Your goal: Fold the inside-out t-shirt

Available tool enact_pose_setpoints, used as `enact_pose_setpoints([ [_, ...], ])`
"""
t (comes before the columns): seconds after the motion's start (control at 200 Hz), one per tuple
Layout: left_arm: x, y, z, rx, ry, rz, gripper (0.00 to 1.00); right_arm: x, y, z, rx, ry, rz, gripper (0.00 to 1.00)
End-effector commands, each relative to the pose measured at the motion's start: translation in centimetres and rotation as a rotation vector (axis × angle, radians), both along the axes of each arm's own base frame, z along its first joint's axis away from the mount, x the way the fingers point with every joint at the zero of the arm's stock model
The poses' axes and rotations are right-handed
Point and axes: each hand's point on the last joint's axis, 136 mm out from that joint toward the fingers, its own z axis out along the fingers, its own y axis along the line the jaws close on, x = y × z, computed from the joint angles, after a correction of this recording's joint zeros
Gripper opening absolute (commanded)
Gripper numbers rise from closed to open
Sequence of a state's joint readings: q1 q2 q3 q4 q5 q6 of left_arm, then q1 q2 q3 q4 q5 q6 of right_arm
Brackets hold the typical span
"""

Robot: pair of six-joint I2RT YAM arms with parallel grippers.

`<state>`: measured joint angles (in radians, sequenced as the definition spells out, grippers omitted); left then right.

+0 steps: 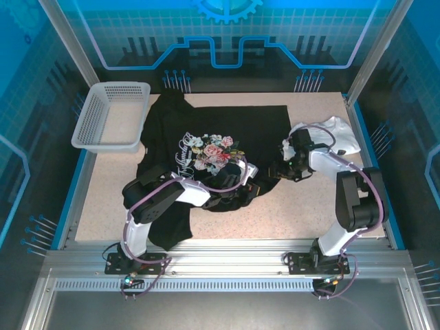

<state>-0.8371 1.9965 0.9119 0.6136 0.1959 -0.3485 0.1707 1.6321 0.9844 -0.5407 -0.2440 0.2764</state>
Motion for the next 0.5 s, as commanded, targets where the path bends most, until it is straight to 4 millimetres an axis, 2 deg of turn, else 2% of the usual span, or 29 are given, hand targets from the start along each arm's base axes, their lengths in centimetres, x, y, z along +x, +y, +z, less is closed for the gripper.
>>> enact_pose_setpoints([
  [0.0, -0.8, 0.0, -0.5, -0.031, 0.033, -0.023, 0.00, -0.4, -0.1, 1.5, -0.172, -0.079, 0.102, 0.42],
  [0.135, -0.8, 0.1, -0.6, -0.033, 0.036, -0.022, 0.00, -0.8, 0.9, 1.6, -0.223, -0.116, 0.163, 0.50],
  [0.26, -0.9, 0.2, -0.5, -0.040, 0.037, -0.020, 0.00, -0.9, 0.8, 1.0, -0.265, -0.120, 0.179, 0.54],
  [0.495, -1.0, 0.2, -0.2, -0.050, 0.039, -0.023, 0.00, 0.2, 1.4, 0.5, -0.277, -0.132, 0.190, 0.53],
])
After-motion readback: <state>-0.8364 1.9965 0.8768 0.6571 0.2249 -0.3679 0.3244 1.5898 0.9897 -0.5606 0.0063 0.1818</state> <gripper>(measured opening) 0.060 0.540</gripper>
